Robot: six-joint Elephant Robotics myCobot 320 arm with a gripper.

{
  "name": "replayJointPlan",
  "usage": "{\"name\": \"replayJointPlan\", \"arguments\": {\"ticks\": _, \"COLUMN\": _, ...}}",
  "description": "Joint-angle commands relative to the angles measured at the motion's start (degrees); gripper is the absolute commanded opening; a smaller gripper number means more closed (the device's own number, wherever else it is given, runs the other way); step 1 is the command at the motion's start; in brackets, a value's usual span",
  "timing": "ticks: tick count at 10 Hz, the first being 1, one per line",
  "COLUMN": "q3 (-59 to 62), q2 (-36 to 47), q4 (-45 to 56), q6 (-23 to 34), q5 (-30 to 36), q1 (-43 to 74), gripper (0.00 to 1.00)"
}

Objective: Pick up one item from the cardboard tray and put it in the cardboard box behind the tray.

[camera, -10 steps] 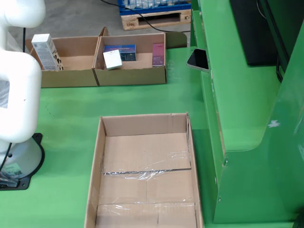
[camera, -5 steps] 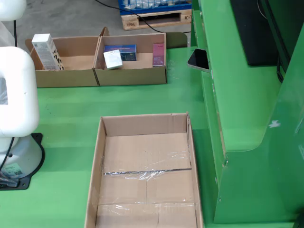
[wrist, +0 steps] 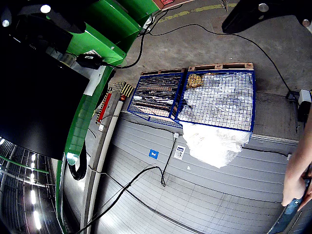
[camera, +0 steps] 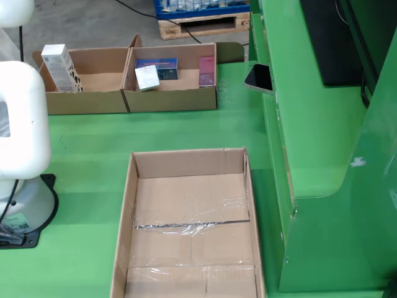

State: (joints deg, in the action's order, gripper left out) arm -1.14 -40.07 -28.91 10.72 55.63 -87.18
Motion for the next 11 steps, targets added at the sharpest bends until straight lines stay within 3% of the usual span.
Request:
{"name": "replayJointPlan", "arguments": {"ticks": 1, "q3": 1.1, "q2": 2.0, "q4": -1.7, "q6": -7.3, "q5": 23.5, "q1": 8.7, "gripper": 1.0}}
{"name": "replayJointPlan", "arguments": {"ticks": 2, "q3": 1.1, "q2": 2.7, "q4": 0.4, "q6": -9.4, "q5": 39.3, "q1": 14.8, "gripper": 1.0}}
{"name": "replayJointPlan", "arguments": {"ticks": 3, "q3": 1.1, "q2": 2.7, "q4": 0.4, "q6": -9.4, "q5": 39.3, "q1": 14.8, "gripper": 1.0}}
{"name": "replayJointPlan", "arguments": {"ticks": 4, "q3": 1.1, "q2": 3.5, "q4": 3.6, "q6": -9.9, "q5": 53.7, "q1": 21.1, "gripper": 1.0}}
{"name": "replayJointPlan", "arguments": {"ticks": 6, "q3": 1.1, "q2": 4.4, "q4": 7.9, "q6": -8.8, "q5": 70.0, "q1": 30.9, "gripper": 1.0}}
{"name": "replayJointPlan", "arguments": {"ticks": 7, "q3": 1.1, "q2": 5.2, "q4": 13.0, "q6": -5.9, "q5": 84.2, "q1": 38.1, "gripper": 1.0}}
{"name": "replayJointPlan", "arguments": {"ticks": 8, "q3": 1.1, "q2": 5.2, "q4": 13.0, "q6": -5.9, "q5": 84.2, "q1": 38.1, "gripper": 1.0}}
{"name": "replayJointPlan", "arguments": {"ticks": 9, "q3": 1.1, "q2": 6.2, "q4": 22.0, "q6": 0.6, "q5": 102.7, "q1": 46.8, "gripper": 1.0}}
{"name": "replayJointPlan", "arguments": {"ticks": 10, "q3": 1.1, "q2": 11.5, "q4": 42.6, "q6": 15.9, "q5": 110.0, "q1": 54.4, "gripper": 1.0}}
{"name": "replayJointPlan", "arguments": {"ticks": 11, "q3": 1.1, "q2": 14.5, "q4": 53.0, "q6": 24.1, "q5": 111.4, "q1": 61.8, "gripper": 1.0}}
